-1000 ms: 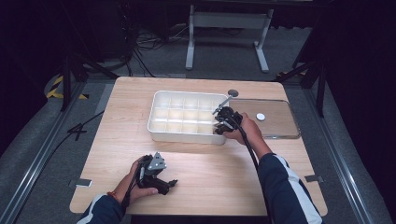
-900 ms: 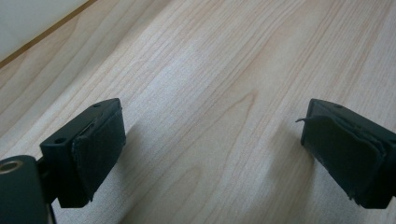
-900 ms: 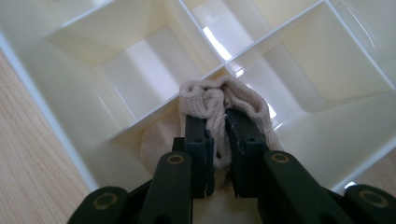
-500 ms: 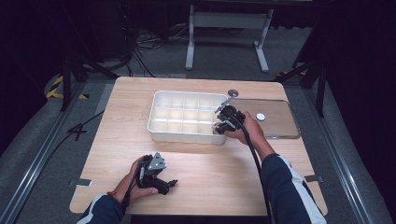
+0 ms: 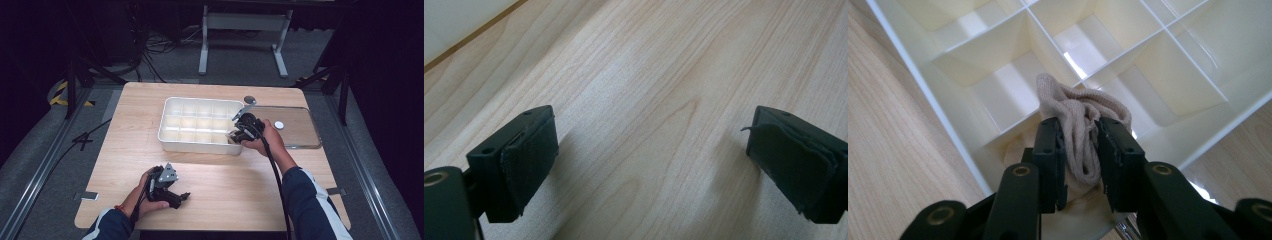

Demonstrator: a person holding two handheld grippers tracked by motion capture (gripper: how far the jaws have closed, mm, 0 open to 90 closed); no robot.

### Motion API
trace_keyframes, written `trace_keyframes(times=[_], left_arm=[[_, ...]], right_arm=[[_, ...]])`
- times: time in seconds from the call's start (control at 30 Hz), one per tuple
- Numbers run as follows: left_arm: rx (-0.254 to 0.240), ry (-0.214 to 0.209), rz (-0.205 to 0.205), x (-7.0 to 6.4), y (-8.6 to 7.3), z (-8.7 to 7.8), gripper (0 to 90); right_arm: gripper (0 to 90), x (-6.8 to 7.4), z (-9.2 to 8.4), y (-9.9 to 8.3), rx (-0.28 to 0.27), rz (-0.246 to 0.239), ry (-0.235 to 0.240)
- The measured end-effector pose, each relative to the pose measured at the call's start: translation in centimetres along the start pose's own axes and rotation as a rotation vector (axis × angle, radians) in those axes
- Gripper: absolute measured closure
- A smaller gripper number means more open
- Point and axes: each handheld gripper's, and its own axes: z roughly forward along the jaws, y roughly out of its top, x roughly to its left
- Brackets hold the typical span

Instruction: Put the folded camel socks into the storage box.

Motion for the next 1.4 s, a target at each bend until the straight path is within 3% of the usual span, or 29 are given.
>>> trace_keyframes(times=[0.67, 0.97, 1.4], left_arm=[[0.002, -0.001, 0.002, 0.0, 0.0, 0.0, 6.5], [0.003, 0.000, 0.001, 0.0, 0.0, 0.0, 6.5], [0.002, 0.000, 0.000, 0.0, 0.0, 0.0, 6.5]], right_arm=[[60.6, 0.9, -3.5, -0.7, -0.111, -0.031, -0.015], [49.5, 1.3, -4.7, -1.6, -0.140, -0.029, -0.041], [43.6, 1.7, -6.8, -3.9, -0.176, -0.046, -0.067]])
